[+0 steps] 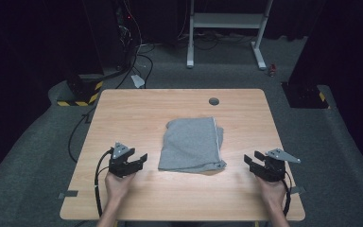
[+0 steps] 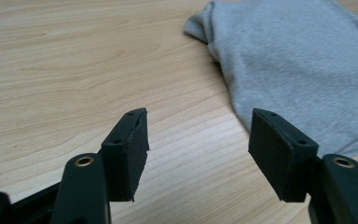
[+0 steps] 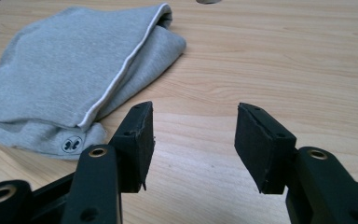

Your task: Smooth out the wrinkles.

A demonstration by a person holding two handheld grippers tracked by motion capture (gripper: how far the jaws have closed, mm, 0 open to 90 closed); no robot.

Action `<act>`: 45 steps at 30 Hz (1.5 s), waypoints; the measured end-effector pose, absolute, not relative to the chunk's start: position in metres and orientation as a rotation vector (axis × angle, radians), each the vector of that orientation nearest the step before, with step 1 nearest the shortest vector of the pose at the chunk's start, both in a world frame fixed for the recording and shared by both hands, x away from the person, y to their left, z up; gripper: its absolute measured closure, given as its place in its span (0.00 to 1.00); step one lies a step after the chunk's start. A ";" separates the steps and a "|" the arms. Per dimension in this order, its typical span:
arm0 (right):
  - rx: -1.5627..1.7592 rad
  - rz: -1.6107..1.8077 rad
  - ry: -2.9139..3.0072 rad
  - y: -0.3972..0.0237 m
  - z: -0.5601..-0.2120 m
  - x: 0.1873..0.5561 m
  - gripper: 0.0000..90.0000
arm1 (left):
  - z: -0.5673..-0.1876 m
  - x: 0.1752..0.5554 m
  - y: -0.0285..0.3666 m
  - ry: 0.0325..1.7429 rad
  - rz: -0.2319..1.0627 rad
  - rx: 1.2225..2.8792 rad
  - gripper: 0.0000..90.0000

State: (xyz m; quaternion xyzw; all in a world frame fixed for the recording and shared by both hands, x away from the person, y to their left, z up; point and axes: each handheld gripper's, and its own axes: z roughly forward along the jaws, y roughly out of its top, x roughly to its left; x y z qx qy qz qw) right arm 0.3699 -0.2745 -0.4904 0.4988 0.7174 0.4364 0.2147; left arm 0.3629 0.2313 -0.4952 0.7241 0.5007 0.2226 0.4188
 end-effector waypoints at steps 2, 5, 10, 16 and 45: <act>1.386 1.209 1.986 -0.277 -0.491 0.370 0.52 | -0.497 0.363 0.234 1.272 0.556 1.808 0.42; 1.400 1.203 1.976 -0.283 -0.492 0.369 0.52 | -0.499 0.363 0.239 1.290 0.558 1.803 0.42; 1.422 1.191 1.964 -0.291 -0.496 0.368 0.52 | -0.503 0.363 0.246 1.316 0.565 1.793 0.42; 1.441 1.154 1.957 -0.298 -0.500 0.367 0.52 | -0.507 0.363 0.252 1.346 0.580 1.798 0.42; 1.464 0.944 2.019 -0.302 -0.521 0.373 0.47 | -0.527 0.365 0.253 1.403 0.653 1.889 0.42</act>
